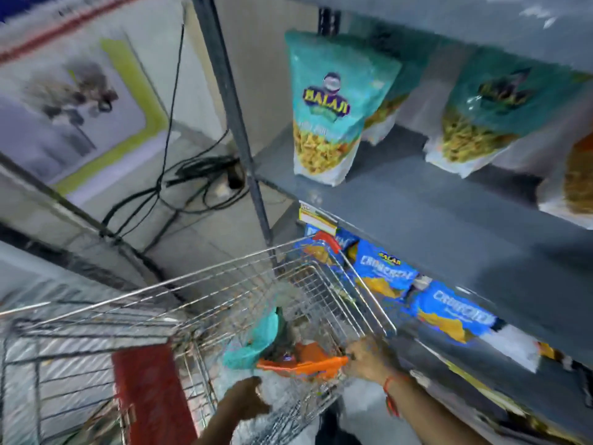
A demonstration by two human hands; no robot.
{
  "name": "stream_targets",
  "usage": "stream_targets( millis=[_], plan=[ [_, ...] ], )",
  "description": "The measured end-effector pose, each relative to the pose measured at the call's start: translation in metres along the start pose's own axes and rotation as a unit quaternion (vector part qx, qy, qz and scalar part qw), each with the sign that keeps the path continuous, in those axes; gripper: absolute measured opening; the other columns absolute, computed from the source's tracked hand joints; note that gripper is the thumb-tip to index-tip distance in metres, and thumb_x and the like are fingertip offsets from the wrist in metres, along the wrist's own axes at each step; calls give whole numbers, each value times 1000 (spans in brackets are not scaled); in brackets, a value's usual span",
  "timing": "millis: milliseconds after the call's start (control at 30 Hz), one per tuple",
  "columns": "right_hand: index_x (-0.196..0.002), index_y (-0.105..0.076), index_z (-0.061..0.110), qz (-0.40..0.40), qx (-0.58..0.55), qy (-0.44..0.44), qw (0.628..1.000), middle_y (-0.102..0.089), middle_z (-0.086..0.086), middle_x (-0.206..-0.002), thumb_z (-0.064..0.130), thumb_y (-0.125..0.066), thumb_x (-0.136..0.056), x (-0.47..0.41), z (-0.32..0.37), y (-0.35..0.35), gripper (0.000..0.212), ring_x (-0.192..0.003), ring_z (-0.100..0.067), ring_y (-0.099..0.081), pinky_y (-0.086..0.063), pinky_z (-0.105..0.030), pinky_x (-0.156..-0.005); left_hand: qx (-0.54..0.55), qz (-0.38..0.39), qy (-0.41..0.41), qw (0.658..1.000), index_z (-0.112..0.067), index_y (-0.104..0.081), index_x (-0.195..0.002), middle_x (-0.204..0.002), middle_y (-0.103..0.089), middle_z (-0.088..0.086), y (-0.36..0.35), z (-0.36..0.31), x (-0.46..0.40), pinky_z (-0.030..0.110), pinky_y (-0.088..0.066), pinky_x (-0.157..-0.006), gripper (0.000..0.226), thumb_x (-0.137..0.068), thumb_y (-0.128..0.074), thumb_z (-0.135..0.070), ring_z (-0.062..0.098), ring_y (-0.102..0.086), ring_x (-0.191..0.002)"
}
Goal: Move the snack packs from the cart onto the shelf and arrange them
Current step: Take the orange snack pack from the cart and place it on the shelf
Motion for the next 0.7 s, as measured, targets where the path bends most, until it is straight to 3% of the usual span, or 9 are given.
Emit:
stream_targets(
  millis=[33, 100, 167, 233, 300, 433, 500, 600, 700],
  plan=[
    [-90, -70, 10, 16, 23, 12, 1000, -71, -18, -95, 34, -58, -68, -5, 6, 3, 35, -87, -29, -64, -47, -35, -68, 70, -16, 3, 997, -15, -46, -131, -110, -66, 13, -5, 1, -4, 23, -51, -73, 75, -66, -79, -32, 26, -66, -92],
    [-88, -71, 9, 48, 42, 26, 998, -71, -19, -91, 20, -59, -69, -25, 11, -2, 24, -92, -32, -66, -47, -31, -68, 207, -80, 15, 975, -9, -58, -116, -90, -66, 9, -14, 8, -21, 23, -52, -58, 75, -48, -81, -32, 21, -63, -66],
    [-76, -71, 12, 53, 3, 34, 998, -68, -15, -75, 21, -62, -67, -38, 9, -4, 16, -85, -29, -68, -40, -25, -61, 260, -135, 35, 956, -20, -68, -79, -71, -68, 5, -16, 4, -24, 33, -53, -66, 44, -41, -72, -41, 24, -66, -69],
    [-55, -63, 20, 40, -40, 15, 998, -57, -1, -56, 24, -66, -65, -48, -2, -5, 11, -72, -24, -66, -37, -24, -55, 287, -179, 37, 940, -24, -67, -65, -69, -73, 9, -16, -1, -23, 36, -51, -68, 22, -55, -72, -43, 29, -71, -79],
    [-46, -55, 24, 18, -74, 19, 997, -49, 6, -47, 26, -66, -66, -51, -7, -4, 24, -60, -17, -61, -40, -25, -51, 292, -210, 38, 932, -21, -71, -71, -71, -73, 9, -12, -9, -14, 34, -47, -63, 17, -68, -74, -37, 29, -70, -79],
    [-53, -57, 24, -46, -118, 22, 992, -52, 8, -50, 21, -67, -75, -47, -7, 2, 24, -48, -8, -52, -40, -21, -45, 293, -259, 8, 920, -25, -58, -59, -51, -57, -3, 1, -22, 4, 29, -34, -50, 23, -77, -72, -30, 23, -60, -63],
    [-50, -57, 24, -85, -150, 16, 985, -51, 8, -48, 23, -69, -72, -41, -9, 5, 25, -49, -8, -52, -42, -23, -48, 289, -285, -21, 914, -16, -63, -64, -55, -63, 0, 6, -27, 13, 31, -39, -53, 22, -78, -70, -31, 23, -62, -63],
    [-45, -58, 42, -162, -213, 10, 963, -46, 8, -42, 26, -72, -67, -19, -10, 16, 31, -49, -3, -46, -38, -25, -52, 291, -298, -83, 905, -10, -66, -75, -68, -73, 5, 19, -29, 29, 35, -47, -59, 33, -78, -65, -43, 23, -67, -67],
    [-38, -49, 29, -262, -260, 16, 929, -40, 5, -37, 25, -75, -68, 18, -4, 41, 41, -45, 0, -40, -31, -20, -49, 287, -315, -164, 890, -18, -63, -78, -67, -71, 3, 49, -45, 58, 38, -55, -63, 32, -78, -60, -50, 11, -67, -66]
  ],
)
Point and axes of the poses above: each hand's wrist, its own x-axis away from the middle knuckle, its own y-axis out of the back of the hand, z = x × y, the point moved 5 cm from there along -x, towards the middle knuckle
